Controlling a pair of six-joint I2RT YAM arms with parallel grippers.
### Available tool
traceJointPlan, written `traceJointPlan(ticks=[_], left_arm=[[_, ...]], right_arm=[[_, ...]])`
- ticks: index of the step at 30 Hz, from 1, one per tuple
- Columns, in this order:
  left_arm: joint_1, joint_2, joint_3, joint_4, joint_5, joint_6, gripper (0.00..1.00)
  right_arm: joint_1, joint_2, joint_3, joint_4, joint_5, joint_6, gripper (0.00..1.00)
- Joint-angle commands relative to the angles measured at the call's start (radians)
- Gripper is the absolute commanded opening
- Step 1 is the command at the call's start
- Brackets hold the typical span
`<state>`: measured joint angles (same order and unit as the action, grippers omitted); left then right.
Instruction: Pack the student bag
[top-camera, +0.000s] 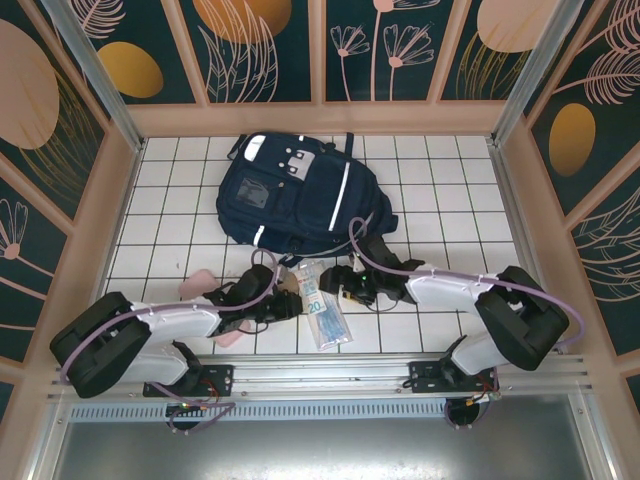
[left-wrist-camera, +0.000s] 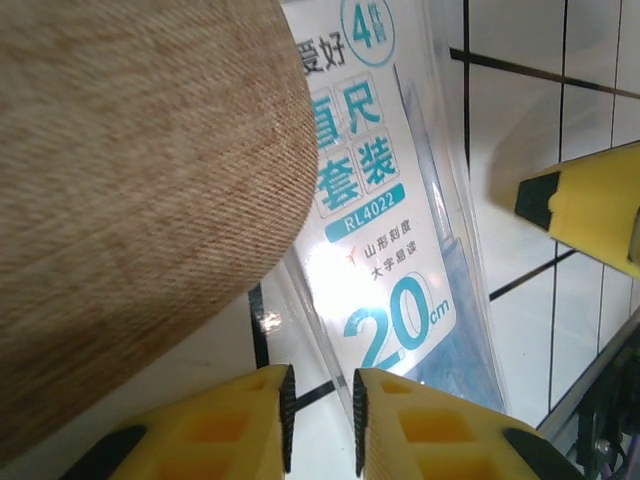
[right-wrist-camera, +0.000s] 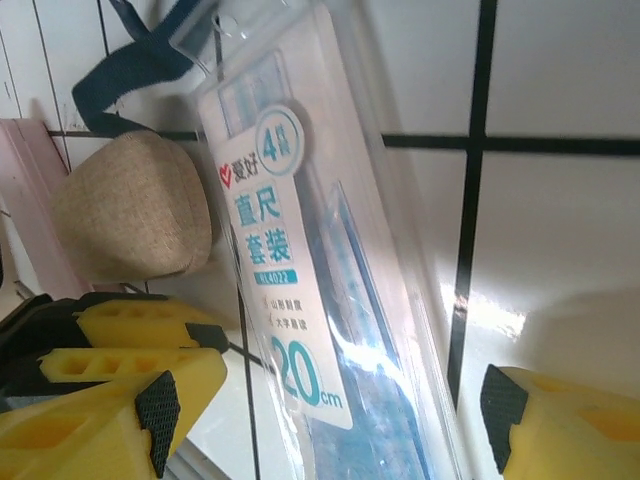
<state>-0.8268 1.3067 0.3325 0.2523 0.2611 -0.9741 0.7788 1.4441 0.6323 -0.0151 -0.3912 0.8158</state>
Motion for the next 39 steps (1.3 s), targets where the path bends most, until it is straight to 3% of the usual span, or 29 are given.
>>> traceJointPlan(ticks=[1, 4, 13, 23, 28, 34, 39], left_arm=[[0.002, 0.031, -0.016, -0.030, -0.034, 0.015, 0.24], [0.002, 0.109, -0.004, 0.004, -0.024, 0.015, 0.22], [0.002, 0.271, 0.033, 0.057, -0.027, 0.015, 0.01], [0.002, 0.314, 0.040, 0.084, -0.014, 0.027, 0.00], [0.002, 0.289, 0.046, 0.063, -0.022, 0.040, 0.00], [0.002, 0.176, 0.083, -0.062, -0.033, 0.090, 0.00], [-0.008, 0.019, 0.208, -0.252, 0.022, 0.163, 0.25]], right_arm=[[0.005, 0.068, 0.049, -0.118, 0.008, -0.099, 0.81], [0.009, 0.145, 0.064, -0.087, -0.034, -0.097, 0.80], [0.017, 0.205, 0.049, 0.065, -0.189, -0.020, 0.80], [-0.011, 0.138, -0.025, 0.235, -0.283, 0.105, 0.77], [-0.032, 0.129, -0.055, 0.234, -0.253, 0.104, 0.55], [-0.072, 0.098, -0.093, 0.200, -0.171, 0.078, 0.10], [-0.141, -0.081, -0.162, 0.078, -0.037, 0.022, 0.00]])
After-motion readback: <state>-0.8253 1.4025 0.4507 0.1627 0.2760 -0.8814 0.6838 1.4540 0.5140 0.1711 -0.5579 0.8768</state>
